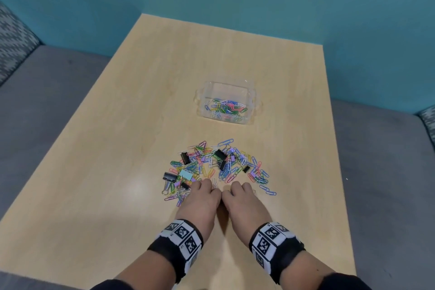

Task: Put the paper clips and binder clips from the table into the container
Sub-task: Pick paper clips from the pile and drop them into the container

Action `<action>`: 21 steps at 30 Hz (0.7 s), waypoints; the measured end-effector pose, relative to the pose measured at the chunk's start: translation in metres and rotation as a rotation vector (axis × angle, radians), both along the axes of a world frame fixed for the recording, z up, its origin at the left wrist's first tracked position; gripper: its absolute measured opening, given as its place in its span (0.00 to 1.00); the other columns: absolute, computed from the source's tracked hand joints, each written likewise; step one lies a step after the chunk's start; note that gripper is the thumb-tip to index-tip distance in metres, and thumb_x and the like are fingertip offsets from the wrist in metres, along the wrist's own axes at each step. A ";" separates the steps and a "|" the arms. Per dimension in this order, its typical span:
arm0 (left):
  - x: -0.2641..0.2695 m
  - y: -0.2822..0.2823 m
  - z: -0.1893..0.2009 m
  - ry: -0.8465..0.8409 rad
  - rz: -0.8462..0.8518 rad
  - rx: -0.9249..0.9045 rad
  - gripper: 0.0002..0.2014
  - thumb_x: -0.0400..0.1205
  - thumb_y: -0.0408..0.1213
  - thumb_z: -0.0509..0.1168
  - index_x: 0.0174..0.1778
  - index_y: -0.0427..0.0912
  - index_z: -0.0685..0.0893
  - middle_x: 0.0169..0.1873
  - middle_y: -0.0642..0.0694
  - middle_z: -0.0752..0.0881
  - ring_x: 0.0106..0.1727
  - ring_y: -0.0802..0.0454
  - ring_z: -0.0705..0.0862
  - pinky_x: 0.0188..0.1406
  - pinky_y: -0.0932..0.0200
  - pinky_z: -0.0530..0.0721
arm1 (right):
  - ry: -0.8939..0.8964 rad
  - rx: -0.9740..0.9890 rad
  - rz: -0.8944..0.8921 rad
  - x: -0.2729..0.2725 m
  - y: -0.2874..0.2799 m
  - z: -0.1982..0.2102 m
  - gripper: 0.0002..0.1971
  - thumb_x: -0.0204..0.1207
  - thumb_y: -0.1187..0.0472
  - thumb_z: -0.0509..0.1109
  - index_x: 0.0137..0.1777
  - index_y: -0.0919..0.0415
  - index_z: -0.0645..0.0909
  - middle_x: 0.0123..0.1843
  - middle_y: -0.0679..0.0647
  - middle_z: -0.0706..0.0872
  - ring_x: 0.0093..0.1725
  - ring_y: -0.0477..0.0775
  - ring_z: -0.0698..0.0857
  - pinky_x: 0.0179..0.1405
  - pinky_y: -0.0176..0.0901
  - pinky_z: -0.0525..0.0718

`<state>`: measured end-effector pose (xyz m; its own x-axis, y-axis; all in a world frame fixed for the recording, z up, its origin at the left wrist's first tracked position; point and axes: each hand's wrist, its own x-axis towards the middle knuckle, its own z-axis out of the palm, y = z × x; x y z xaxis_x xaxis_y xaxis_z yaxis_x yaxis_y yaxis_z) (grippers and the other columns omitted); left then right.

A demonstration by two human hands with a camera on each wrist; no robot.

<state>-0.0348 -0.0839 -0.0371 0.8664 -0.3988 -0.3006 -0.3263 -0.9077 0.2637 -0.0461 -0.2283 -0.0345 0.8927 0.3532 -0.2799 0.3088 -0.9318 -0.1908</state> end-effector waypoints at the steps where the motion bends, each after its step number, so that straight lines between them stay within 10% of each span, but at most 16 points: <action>1: 0.001 0.001 -0.001 0.002 -0.006 -0.020 0.18 0.70 0.23 0.57 0.53 0.42 0.77 0.55 0.42 0.74 0.55 0.42 0.71 0.48 0.53 0.70 | 0.020 0.003 -0.001 0.001 -0.001 0.000 0.20 0.46 0.73 0.70 0.40 0.57 0.75 0.40 0.56 0.78 0.38 0.58 0.77 0.28 0.49 0.76; 13: 0.018 0.006 -0.008 0.089 0.125 -0.115 0.12 0.66 0.20 0.62 0.33 0.43 0.75 0.34 0.49 0.70 0.34 0.48 0.70 0.26 0.54 0.61 | 0.204 0.098 -0.020 0.024 -0.017 0.010 0.14 0.71 0.74 0.61 0.46 0.53 0.70 0.49 0.55 0.73 0.43 0.55 0.67 0.39 0.48 0.66; 21: 0.042 0.022 0.020 0.272 0.181 -0.338 0.11 0.71 0.30 0.61 0.40 0.47 0.87 0.37 0.56 0.80 0.42 0.54 0.81 0.39 0.63 0.76 | 0.435 0.186 -0.038 0.053 -0.034 0.034 0.07 0.69 0.71 0.60 0.43 0.61 0.74 0.44 0.56 0.78 0.43 0.60 0.77 0.39 0.53 0.74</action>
